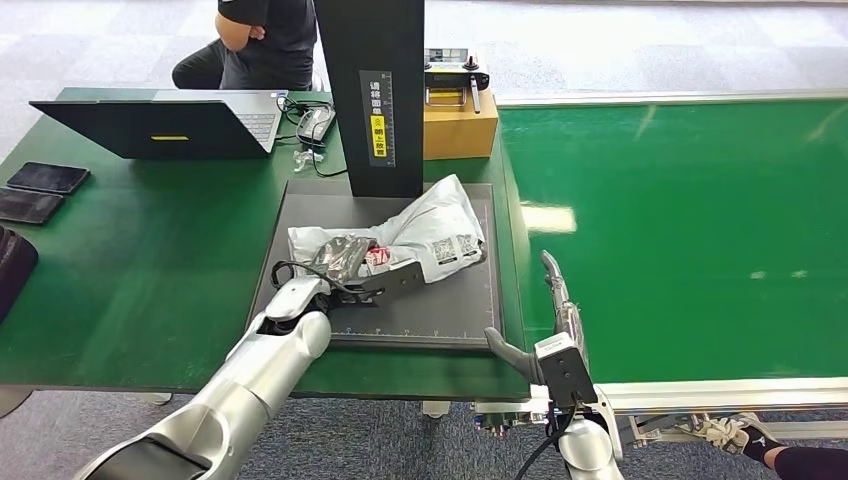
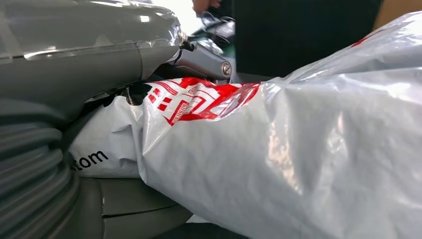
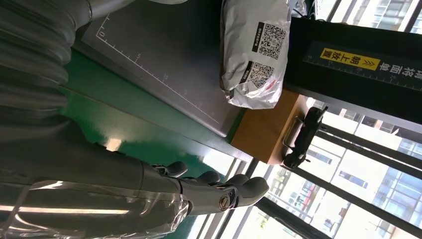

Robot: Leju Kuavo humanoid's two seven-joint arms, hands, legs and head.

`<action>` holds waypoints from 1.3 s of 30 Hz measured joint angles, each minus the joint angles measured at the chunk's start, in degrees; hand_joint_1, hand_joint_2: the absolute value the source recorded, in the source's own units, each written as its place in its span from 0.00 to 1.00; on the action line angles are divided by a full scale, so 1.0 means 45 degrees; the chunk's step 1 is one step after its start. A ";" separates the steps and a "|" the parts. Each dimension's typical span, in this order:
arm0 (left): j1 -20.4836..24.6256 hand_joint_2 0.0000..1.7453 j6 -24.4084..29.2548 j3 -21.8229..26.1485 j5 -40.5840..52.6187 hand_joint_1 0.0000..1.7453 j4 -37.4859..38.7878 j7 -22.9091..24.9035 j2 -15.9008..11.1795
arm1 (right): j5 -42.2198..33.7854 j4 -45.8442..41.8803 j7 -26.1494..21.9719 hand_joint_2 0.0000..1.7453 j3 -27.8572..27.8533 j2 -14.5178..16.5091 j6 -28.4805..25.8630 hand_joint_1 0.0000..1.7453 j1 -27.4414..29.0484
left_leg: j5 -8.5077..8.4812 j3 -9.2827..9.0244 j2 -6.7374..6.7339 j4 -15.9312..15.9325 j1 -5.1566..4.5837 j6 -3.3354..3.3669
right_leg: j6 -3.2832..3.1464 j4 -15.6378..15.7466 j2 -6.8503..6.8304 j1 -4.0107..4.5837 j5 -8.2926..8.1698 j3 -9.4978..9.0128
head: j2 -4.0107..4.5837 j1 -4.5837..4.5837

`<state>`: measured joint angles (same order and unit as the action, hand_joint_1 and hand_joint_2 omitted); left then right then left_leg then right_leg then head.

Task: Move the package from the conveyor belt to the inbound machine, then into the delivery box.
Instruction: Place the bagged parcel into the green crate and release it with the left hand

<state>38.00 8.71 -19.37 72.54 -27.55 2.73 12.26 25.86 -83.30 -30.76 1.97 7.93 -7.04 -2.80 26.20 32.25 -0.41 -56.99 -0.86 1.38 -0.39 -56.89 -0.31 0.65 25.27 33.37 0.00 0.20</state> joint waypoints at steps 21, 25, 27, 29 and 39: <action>0.1009 1.00 0.0272 0.2746 0.0858 1.00 0.0951 0.2931 -0.5371 | -0.0835 0.0024 0.0008 1.00 0.0010 -0.0388 -0.0526 0.00 0.0047 | -0.0048 0.0017 -0.0063 0.0007 0.0029 -0.0077 | -0.0074 -0.0048 0.0062 0.0031 -0.0028 0.0065 | 0.0000 0.0001; 0.1048 1.00 0.0278 0.3537 0.0692 1.00 0.1121 0.3022 -0.6024 | -0.0884 0.0024 0.0045 1.00 0.0018 -0.0429 -0.0636 0.00 0.0048 | -0.0047 0.0038 -0.0060 0.0007 0.0028 -0.0076 | -0.0074 -0.0048 0.0059 0.0029 -0.0027 0.0082 | 0.0000 0.0002; 0.1049 1.00 0.0274 0.3824 0.0676 1.00 0.1187 0.3044 -0.6208 | -0.0888 0.0024 0.0058 1.00 0.0024 -0.0432 -0.0682 0.00 0.0049 | -0.0047 0.0047 -0.0060 0.0006 0.0027 -0.0076 | -0.0074 -0.0047 0.0059 0.0027 -0.0026 0.0088 | 0.0000 0.0002; 0.1047 1.00 0.0292 0.4041 0.0668 0.65 0.1249 0.3061 -0.6333 | -0.0885 0.0024 0.0075 1.00 0.0038 -0.0432 -0.0710 0.00 0.0052 | -0.0046 0.0053 -0.0058 0.0005 0.0025 -0.0075 | -0.0073 -0.0046 0.0058 0.0025 -0.0026 0.0091 | 0.0000 0.0004; 0.0866 1.00 0.1077 0.4669 0.0788 0.00 0.1299 0.2973 -0.6349 | -0.0701 -0.0114 0.0132 1.00 0.0100 -0.0431 -0.0747 0.00 0.0282 | -0.0045 0.0063 -0.0050 0.0002 0.0021 -0.0073 | -0.0072 -0.0038 0.0050 0.0020 -0.0027 0.0098 | 0.0000 0.0002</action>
<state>41.90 13.56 1.64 76.08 -21.70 16.10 -16.31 22.70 -83.81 -30.16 2.42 5.99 -10.40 -1.53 26.00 32.53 -0.63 -56.98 -0.76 1.05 -0.71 -57.07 -0.08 0.74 25.15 33.81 0.00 0.21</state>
